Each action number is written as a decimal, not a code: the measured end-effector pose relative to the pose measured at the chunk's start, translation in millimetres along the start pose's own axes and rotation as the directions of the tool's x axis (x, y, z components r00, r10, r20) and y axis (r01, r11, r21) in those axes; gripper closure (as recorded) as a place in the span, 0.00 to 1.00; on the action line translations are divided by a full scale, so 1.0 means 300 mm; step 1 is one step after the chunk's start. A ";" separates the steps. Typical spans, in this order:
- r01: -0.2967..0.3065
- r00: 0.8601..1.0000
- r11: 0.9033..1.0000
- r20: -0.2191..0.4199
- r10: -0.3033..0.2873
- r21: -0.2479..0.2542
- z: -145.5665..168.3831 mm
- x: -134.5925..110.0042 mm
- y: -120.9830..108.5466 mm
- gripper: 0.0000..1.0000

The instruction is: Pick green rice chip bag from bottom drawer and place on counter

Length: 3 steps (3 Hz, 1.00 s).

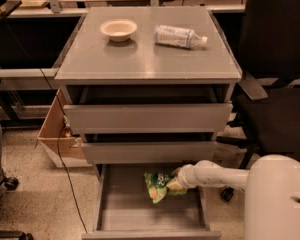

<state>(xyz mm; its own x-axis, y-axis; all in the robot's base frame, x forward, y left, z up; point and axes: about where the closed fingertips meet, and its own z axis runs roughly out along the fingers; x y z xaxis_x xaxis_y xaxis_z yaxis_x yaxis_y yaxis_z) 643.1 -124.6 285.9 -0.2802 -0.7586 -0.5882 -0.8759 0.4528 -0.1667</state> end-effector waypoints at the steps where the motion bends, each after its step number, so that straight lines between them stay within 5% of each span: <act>1: -0.046 0.991 0.996 -0.126 0.036 -0.072 -0.063 0.096 0.127 1.00; 2: -0.109 0.971 0.993 -0.219 0.096 -0.050 -0.206 0.203 0.173 1.00; 3: -0.117 0.963 0.990 -0.235 0.131 0.074 -0.520 0.223 0.201 1.00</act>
Offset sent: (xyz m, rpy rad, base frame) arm -0.1446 -0.1131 0.0389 -0.2200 0.2406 -0.2071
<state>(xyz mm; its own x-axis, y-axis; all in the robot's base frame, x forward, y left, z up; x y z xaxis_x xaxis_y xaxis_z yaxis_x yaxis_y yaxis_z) 510.2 -221.2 360.0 -0.4773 -0.7814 -0.4020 -0.8055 0.5719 -0.1552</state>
